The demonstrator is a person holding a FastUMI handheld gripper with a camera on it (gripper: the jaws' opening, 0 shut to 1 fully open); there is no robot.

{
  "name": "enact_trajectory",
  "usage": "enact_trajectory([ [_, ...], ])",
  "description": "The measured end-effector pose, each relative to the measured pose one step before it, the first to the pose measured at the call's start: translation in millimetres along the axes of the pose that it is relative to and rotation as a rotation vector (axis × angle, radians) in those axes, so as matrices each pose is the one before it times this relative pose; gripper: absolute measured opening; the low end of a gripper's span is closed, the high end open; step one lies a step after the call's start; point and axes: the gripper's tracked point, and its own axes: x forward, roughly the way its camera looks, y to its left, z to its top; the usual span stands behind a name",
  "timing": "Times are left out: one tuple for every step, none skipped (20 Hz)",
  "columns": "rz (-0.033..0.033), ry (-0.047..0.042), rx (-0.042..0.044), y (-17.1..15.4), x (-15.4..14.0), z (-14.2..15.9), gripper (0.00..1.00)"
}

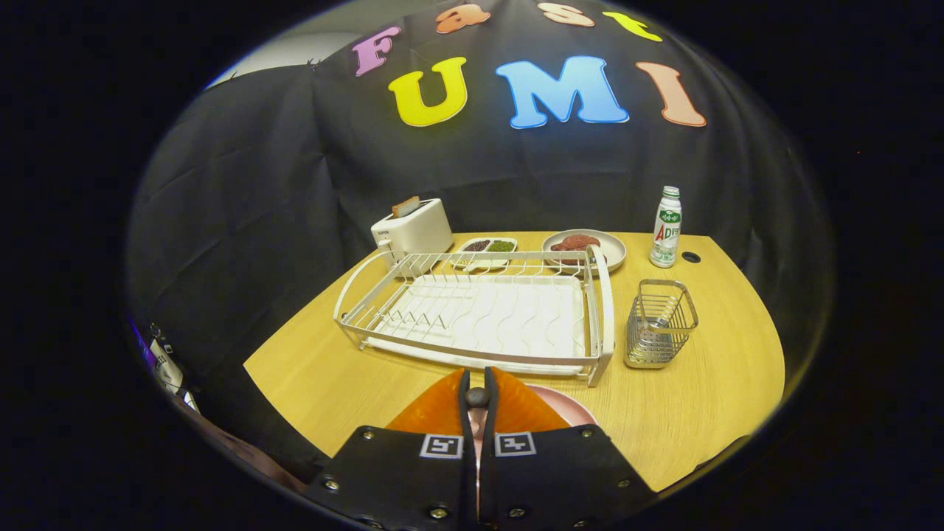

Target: Take the plate from the dish rack, then take the spoon from the basket and place it into the plate.

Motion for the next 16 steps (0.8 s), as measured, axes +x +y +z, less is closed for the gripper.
enact_trajectory([
  [-0.00954, 0.00706, 0.01181, -2.14, -0.90, -2.98, 0.02],
  [-0.00037, 0.00553, 0.01490, -3.62, -2.45, 0.56, 0.03],
  [-0.00950, 0.00127, 0.00848, -3.64, 1.69, -4.41, 0.07],
  [-0.01884, 0.00557, 0.00103, -5.80, 1.04, -2.61, 0.10],
  [-0.02000, 0.00622, -0.00379, -7.21, -2.52, -0.87, 0.12],
  [-0.01133, 0.00122, -0.00327, -4.88, 1.04, -0.18, 0.15],
  [-0.00458, -0.00447, 0.00015, -1.79, -1.29, -1.45, 0.18],
  [0.00146, -0.00562, 0.00167, -2.02, -1.47, 0.65, 0.20],
  [-0.00826, -0.00687, 0.00458, -3.03, -2.80, -0.11, 0.21],
  [-0.00973, -0.01084, -0.00252, -5.18, -4.43, 3.40, 0.21],
  [-0.00568, -0.01106, -0.00377, -2.71, -1.19, 3.54, 0.22],
  [-0.00027, -0.01318, -0.00355, -3.01, -3.29, 4.77, 0.25],
  [0.00056, -0.01261, -0.00394, -2.24, -2.19, 4.44, 0.25],
  [-0.00704, -0.01452, -0.00580, -4.46, -3.83, 6.12, 0.30],
  [-0.00992, -0.02381, -0.00518, -5.92, -5.24, 8.27, 0.30],
  [-0.01517, -0.03469, -0.00439, -7.30, -4.09, 10.80, 0.30],
])
